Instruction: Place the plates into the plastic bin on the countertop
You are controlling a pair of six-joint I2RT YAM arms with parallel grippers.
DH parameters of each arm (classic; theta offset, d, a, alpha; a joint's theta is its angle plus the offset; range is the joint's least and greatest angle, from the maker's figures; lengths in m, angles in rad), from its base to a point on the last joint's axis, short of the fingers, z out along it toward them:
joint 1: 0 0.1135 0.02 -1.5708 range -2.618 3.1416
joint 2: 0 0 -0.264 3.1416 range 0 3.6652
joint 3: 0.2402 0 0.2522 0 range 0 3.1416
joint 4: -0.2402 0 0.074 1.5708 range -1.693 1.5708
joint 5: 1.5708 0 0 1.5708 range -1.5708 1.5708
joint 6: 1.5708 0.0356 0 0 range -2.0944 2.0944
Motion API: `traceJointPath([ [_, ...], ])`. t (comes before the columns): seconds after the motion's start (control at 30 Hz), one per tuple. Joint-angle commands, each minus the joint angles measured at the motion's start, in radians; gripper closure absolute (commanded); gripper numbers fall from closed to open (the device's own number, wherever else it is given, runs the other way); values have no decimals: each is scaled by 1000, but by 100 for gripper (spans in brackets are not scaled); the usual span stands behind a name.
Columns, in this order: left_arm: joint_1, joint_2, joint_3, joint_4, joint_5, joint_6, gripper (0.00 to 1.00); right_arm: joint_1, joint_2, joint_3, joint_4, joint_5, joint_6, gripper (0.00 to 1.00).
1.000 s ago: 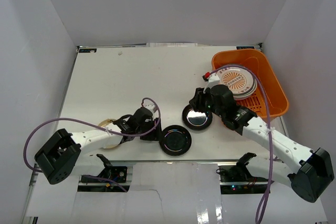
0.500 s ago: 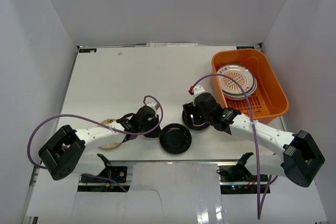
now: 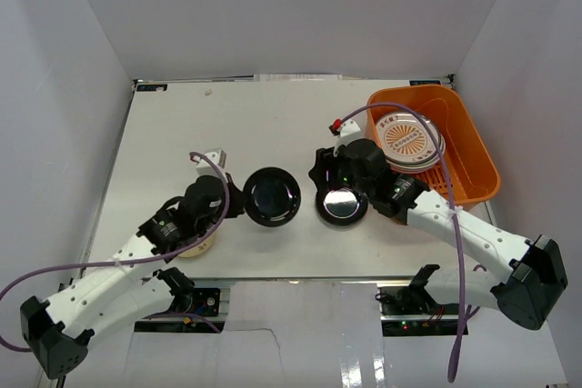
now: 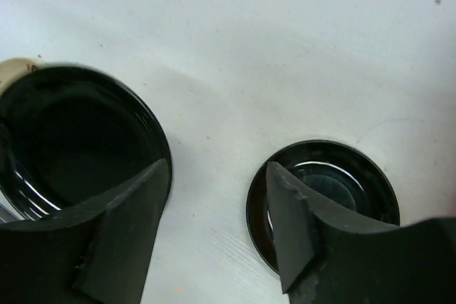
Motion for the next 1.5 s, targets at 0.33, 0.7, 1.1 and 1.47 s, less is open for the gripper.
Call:
traceJointPath([
  [0.33,264,-106,270,80,-133,122,100,140,54,-198,350,-49,344,49],
  [0.7,265,-98,449,97,-31,161,100,343,764,257,594,-90,428,25],
  [1.1,266,-115,420,91,92,156,100,380,1065,535,517,-86,517,68],
  [1.47,264,-92,486,138,224,119,100,212,445,157,632,93,334,92],
])
